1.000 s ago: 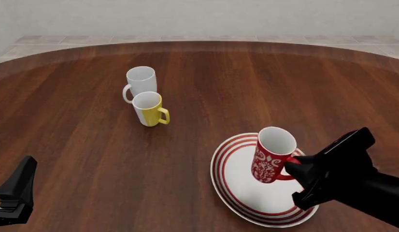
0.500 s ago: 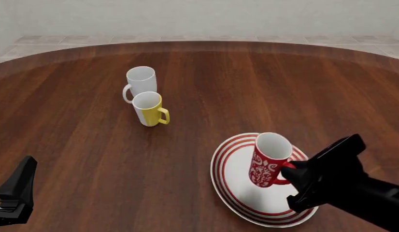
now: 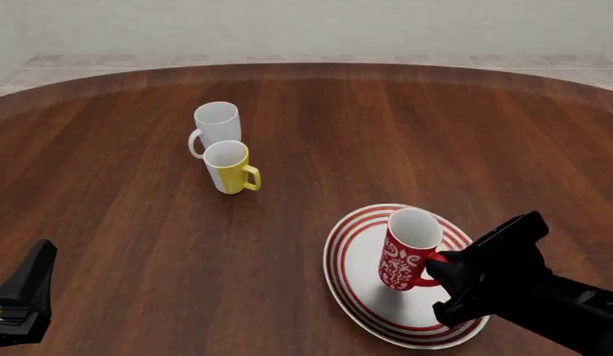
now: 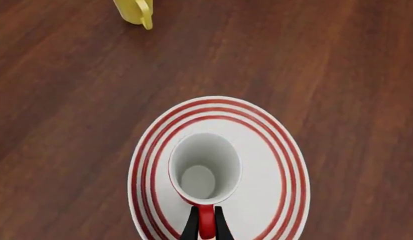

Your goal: Pick up the red mug and put it on the plate

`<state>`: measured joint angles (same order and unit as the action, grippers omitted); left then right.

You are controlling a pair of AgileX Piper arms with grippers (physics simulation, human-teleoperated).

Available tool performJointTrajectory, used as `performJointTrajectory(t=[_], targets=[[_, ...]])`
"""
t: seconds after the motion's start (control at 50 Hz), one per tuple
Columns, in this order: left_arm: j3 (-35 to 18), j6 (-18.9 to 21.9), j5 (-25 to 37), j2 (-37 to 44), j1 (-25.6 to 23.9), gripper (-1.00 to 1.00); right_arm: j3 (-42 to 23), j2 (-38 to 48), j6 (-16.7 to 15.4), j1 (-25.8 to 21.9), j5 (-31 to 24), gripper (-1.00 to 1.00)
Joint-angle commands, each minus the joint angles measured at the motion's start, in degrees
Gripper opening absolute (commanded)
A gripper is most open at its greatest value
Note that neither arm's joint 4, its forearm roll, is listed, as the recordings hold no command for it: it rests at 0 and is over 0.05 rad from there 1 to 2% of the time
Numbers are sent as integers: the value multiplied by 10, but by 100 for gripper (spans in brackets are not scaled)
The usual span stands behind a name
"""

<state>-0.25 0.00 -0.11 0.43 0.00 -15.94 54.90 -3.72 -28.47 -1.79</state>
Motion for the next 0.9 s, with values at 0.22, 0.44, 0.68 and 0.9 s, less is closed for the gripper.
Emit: performJointTrajectory(t=[0.22,0.44,0.68,0.9], targets=[[0,0,0,0,0,100,0,23,11,-2,24,-100],[0,0,0,0,0,100,3,24,14,-2,24,-100],[0,0,0,0,0,100,3,21,16,-6,21,-100],[0,0,0,0,0,100,5,27,17,-8,27,-100]])
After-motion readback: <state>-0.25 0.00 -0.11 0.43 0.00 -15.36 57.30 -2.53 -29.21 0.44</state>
